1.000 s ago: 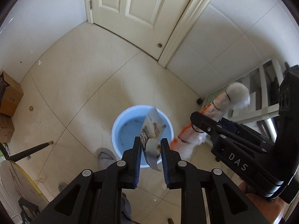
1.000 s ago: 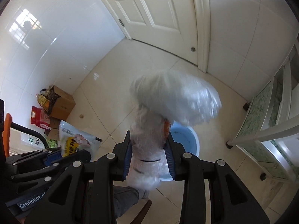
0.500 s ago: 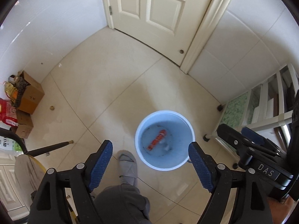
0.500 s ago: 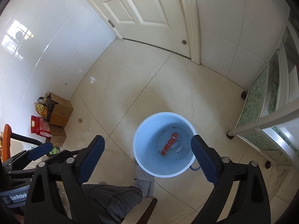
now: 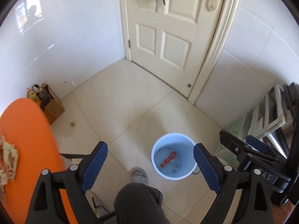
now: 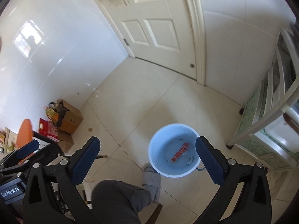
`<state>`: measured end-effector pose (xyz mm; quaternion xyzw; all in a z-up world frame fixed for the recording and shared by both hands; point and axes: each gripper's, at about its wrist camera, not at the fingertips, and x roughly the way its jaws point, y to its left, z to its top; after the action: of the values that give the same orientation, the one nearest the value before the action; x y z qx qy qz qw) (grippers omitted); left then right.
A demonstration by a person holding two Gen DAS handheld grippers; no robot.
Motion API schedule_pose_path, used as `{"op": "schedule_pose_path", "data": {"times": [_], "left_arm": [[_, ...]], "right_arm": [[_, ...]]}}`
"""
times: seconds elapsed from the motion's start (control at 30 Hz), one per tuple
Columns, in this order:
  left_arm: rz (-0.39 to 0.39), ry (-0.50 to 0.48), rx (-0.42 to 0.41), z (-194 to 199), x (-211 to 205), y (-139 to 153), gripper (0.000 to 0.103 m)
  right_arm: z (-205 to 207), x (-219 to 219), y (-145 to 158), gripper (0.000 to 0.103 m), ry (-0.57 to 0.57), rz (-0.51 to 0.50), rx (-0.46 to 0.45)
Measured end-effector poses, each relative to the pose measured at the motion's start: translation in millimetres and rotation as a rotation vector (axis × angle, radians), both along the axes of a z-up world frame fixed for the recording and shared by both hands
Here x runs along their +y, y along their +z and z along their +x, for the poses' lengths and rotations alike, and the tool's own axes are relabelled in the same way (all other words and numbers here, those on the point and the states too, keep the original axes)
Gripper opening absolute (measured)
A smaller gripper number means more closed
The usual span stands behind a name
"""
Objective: Collect trash
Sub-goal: 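Return both tools to the orange table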
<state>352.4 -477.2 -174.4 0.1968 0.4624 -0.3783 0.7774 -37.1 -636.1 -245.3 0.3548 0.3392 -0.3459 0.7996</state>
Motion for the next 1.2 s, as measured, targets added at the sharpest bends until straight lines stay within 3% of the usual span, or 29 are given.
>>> {"op": "schedule_pose_path", "data": {"times": [0.3, 0.57, 0.9, 1.2], "left_arm": [[-0.182, 0.162, -0.149, -14, 141, 89, 0.096], [-0.258, 0.360, -0.309, -58, 277, 144, 0.102], [-0.302, 0.583, -0.433, -131, 409, 173, 0.102], [-0.309, 0.726, -0.502, -179, 450, 165, 0.102]], "right_arm": [[42, 89, 106, 0.103, 0.156, -0.179, -0.141], [92, 179, 167, 0.103, 0.345, -0.277, -0.256], [140, 283, 201, 0.103, 0.581, -0.349, -0.332], [158, 349, 199, 0.103, 0.761, -0.409, -0.323]]}}
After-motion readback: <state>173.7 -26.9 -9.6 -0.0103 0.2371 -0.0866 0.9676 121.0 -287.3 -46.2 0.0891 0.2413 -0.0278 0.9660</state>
